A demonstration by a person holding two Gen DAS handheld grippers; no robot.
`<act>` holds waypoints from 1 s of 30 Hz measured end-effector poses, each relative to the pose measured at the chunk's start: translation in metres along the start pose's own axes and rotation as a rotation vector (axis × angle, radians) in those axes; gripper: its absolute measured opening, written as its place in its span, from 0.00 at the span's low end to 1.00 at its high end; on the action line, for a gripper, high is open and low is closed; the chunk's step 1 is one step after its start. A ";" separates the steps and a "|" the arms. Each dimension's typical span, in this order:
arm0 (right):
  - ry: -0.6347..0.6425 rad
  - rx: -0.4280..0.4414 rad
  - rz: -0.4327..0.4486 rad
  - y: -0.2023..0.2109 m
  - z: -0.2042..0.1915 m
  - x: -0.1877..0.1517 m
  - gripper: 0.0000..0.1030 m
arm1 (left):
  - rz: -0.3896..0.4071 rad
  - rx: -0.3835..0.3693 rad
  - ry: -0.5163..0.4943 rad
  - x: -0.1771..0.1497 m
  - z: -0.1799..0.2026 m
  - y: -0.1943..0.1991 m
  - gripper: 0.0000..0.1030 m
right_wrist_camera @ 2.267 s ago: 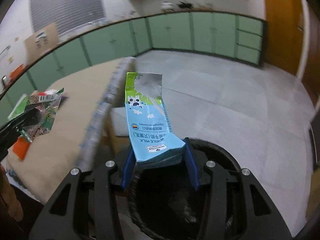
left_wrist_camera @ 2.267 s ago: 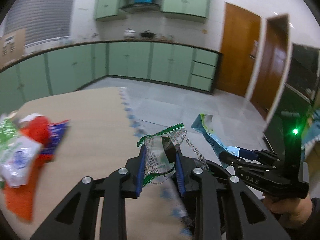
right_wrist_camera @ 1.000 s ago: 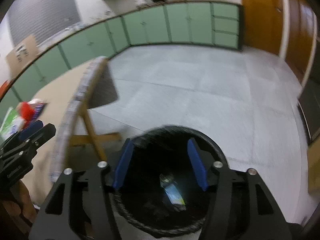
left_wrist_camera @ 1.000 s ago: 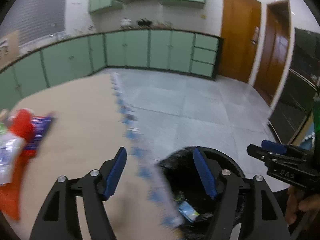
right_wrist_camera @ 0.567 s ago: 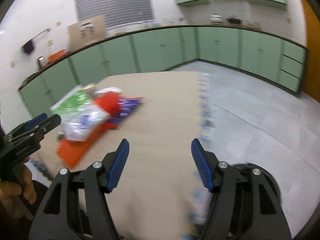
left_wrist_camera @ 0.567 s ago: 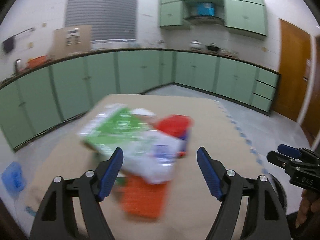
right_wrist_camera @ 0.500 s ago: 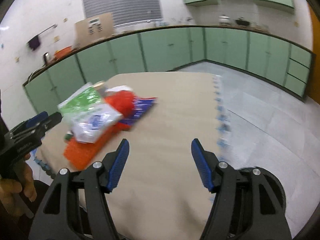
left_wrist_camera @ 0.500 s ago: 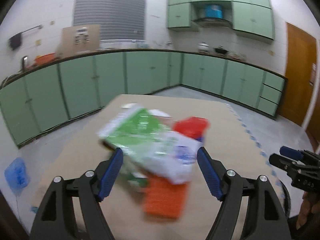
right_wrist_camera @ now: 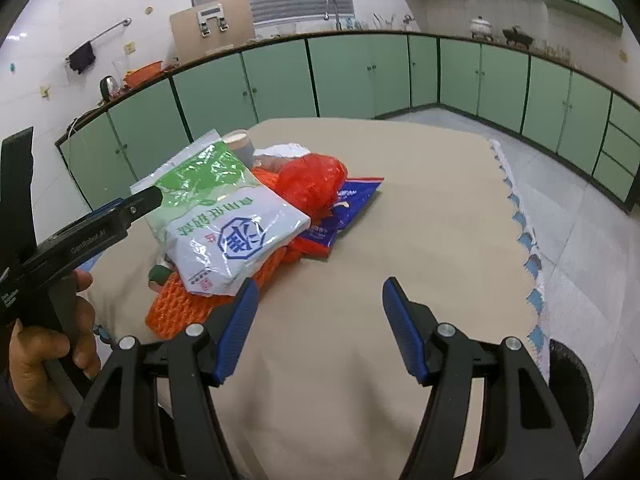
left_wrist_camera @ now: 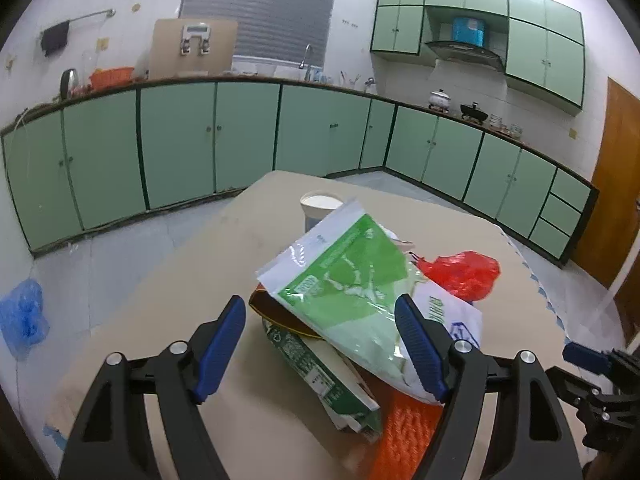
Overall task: Collect trash
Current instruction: 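Return both tools to the table and close the left gripper on the green-and-white bag, then lift the green-and-white bag with the left gripper and hold it up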
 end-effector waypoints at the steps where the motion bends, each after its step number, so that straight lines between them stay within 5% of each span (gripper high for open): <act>1: -0.001 0.000 -0.004 -0.002 0.000 0.000 0.61 | -0.003 -0.002 0.002 0.000 -0.001 -0.003 0.72; 2: 0.001 0.001 -0.007 -0.003 -0.001 0.000 0.61 | -0.005 -0.006 0.002 0.000 -0.002 -0.005 0.70; 4: 0.006 0.001 -0.007 -0.005 -0.002 0.000 0.61 | -0.018 -0.016 -0.001 -0.001 -0.002 -0.008 0.43; 6: 0.018 0.005 -0.010 -0.007 -0.007 0.000 0.61 | -0.028 -0.028 0.008 -0.001 -0.003 -0.010 0.27; 10: 0.033 0.013 -0.012 -0.008 -0.013 -0.001 0.61 | -0.023 -0.049 0.028 -0.003 -0.007 -0.008 0.11; 30: 0.084 0.072 -0.017 -0.009 -0.058 -0.006 0.61 | 0.150 -0.115 0.140 0.018 -0.034 0.068 0.03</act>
Point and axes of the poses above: each gripper's, at about its wrist camera, not at the fingertips, and y roughly against the way its jaws point, z to its right, x to its top, the point moved 1 cm from there along -y, roughly the way its jaws point, and after that the axes turned 6 degrees about x, right-handed, at the moved point
